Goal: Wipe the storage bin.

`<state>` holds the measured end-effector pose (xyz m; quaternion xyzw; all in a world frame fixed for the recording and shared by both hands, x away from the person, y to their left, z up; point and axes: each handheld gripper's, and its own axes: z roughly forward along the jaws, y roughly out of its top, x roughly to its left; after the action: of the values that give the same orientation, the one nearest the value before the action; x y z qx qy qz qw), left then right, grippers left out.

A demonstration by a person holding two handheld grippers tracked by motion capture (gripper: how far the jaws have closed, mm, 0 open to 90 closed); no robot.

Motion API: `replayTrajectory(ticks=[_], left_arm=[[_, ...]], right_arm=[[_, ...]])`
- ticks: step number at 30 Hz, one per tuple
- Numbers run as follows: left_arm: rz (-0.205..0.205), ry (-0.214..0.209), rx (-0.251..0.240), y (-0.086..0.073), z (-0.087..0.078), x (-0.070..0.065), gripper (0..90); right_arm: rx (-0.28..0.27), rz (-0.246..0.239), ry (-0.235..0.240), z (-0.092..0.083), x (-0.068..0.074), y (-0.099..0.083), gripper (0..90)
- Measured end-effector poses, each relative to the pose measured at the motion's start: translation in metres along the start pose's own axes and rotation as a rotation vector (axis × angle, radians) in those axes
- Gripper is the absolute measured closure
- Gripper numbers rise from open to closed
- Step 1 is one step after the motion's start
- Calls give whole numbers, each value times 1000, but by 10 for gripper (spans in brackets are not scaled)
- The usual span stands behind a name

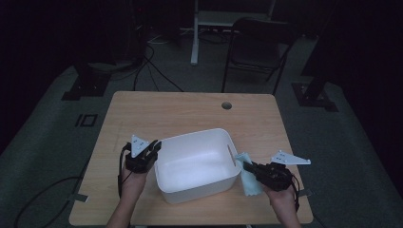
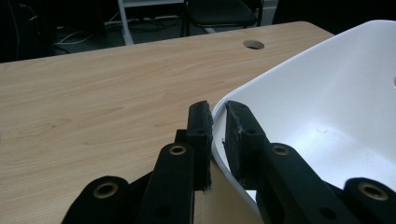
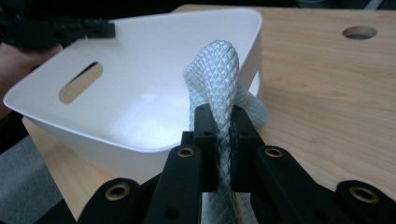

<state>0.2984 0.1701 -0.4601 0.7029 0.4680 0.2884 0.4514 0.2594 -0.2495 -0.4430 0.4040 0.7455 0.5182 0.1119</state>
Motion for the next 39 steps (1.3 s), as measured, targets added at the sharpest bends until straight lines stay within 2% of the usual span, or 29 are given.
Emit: replayTrajectory(ticks=[3, 5, 17, 20, 22, 23, 24, 25, 26, 29, 31, 35, 39], left_arm=[[-2, 1, 1, 0, 0, 0, 803], [-3, 2, 1, 0, 0, 0, 803], [-4, 16, 2, 0, 0, -2, 803], [-4, 15, 2, 0, 0, -2, 803], [-5, 15, 2, 0, 0, -2, 803], [-5, 14, 2, 0, 0, -2, 803], [-5, 15, 2, 0, 0, -2, 803], [-5, 12, 3, 0, 0, -2, 803], [-8, 8, 2, 0, 0, -1, 803], [-4, 8, 4, 0, 0, -1, 802], [-3, 5, 4, 0, 0, -1, 802], [-6, 11, 3, 0, 0, -2, 803], [-2, 8, 9, 1, 0, -2, 802]], right_arm=[[10, -6, -4, 4, 1, -2, 845], [8, 11, 7, 5, -1, -3, 845], [20, 38, 27, 12, -10, -8, 848], [28, 26, 17, 14, -10, -8, 848], [43, 21, 12, 16, -11, -9, 848], [81, 7, -14, 24, -10, -13, 848], [89, 8, -22, 27, -11, -15, 848], [89, 8, -22, 27, -11, -15, 848], [94, 32, -1, 28, -15, -16, 848], [77, 35, 9, 25, -16, -13, 848], [35, 34, 19, 17, -13, -5, 848], [31, 19, 19, 19, -12, -2, 849], [55, 45, 32, 29, -19, -7, 849]])
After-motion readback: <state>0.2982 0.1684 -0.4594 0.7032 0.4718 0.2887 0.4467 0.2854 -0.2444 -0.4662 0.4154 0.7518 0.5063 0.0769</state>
